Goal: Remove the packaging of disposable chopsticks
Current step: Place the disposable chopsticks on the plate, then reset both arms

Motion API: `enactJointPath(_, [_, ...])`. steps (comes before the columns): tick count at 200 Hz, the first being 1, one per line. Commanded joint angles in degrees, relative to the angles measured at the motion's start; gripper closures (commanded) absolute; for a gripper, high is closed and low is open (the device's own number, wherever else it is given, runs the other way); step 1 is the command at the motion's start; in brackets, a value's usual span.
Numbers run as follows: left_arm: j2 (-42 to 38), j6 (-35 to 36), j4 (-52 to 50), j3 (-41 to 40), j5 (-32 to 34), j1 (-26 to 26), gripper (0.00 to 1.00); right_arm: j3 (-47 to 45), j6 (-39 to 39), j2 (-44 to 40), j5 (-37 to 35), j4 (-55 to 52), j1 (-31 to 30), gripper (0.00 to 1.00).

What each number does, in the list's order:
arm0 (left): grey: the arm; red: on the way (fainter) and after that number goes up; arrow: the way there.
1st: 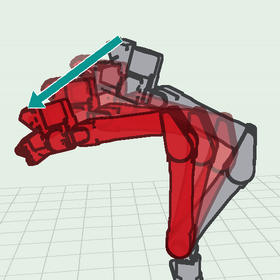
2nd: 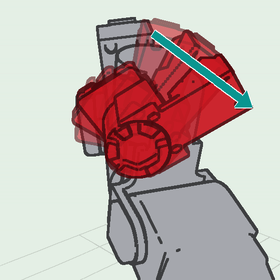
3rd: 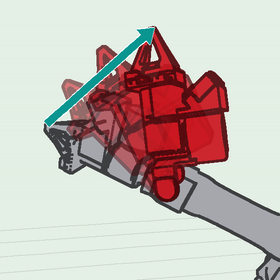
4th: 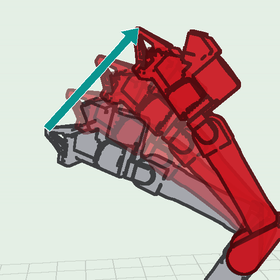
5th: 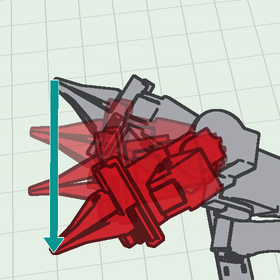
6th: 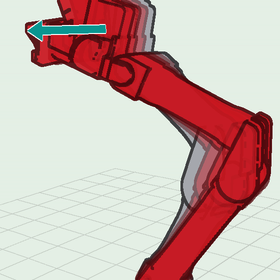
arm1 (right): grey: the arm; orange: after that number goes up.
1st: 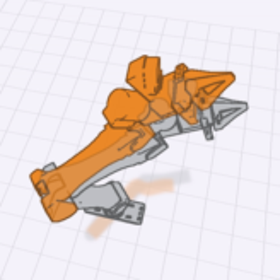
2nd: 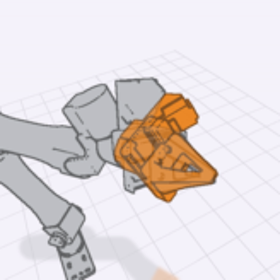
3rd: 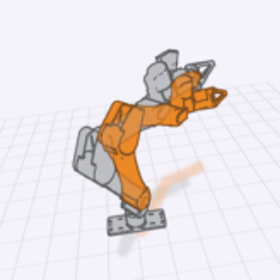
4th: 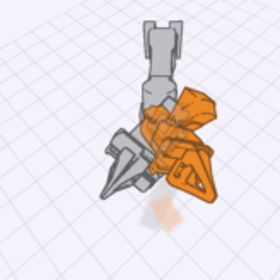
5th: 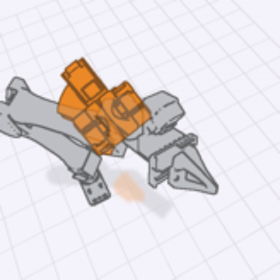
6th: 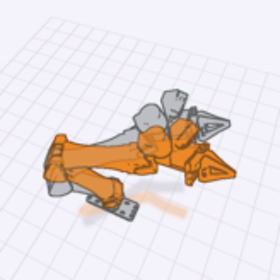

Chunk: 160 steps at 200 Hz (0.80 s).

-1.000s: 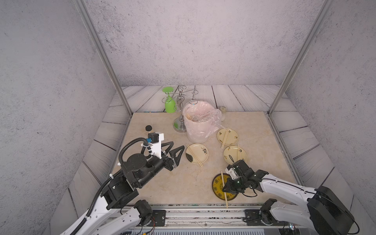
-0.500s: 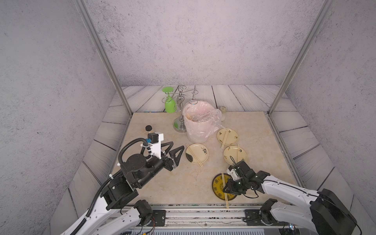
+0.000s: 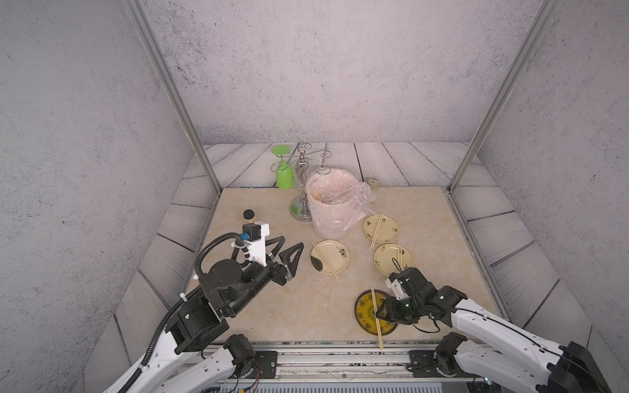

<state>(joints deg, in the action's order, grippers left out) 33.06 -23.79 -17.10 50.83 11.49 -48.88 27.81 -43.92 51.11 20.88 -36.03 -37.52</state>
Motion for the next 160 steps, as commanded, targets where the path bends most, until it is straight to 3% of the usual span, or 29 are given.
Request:
enactJointPath(1, [-0.2, 2.9, -1.9, -0.6, 13.3, 0.1, 0.33, 5.0, -1.1, -6.2, -7.3, -12.2, 0.3, 0.52])
enactJointPath(17, [1.3, 6.7, -0.8, -1.4, 22.4, 0.2, 0.33, 11.6, 0.1, -9.0, -14.4, -17.5, 0.2, 0.47])
enactJointPath(32, [4.0, 12.7, 4.6, -3.4, 31.4, 0.5, 0.33, 18.7, 2.5, -7.5, -25.5, -19.2, 0.4, 0.41])
enactJointPath(57, [9.7, 21.6, 18.6, -8.6, 41.0, 5.3, 0.33, 27.0, 9.5, 0.1, -45.8, -11.3, 1.9, 0.30])
enactJointPath(67, [12.1, 21.3, 21.8, -10.8, 40.3, 10.2, 0.33, 27.4, 14.6, 3.2, -52.8, -3.9, 2.9, 0.25])
enactJointPath(92, [16.9, 14.9, 24.4, -16.3, 31.5, 24.4, 0.33, 24.0, 28.3, 11.0, -66.5, 17.1, 8.4, 0.13])
enactJointPath(125, [25.0, 13.3, 41.7, -26.6, 17.0, 37.2, 0.34, 13.9, 34.0, 18.2, -62.6, 38.8, 19.5, 0.11])
enactJointPath(160, [38.6, 20.4, 49.8, -27.3, 6.4, 41.8, 0.34, 2.4, 38.4, 26.4, -52.4, 61.7, 25.5, 0.11])
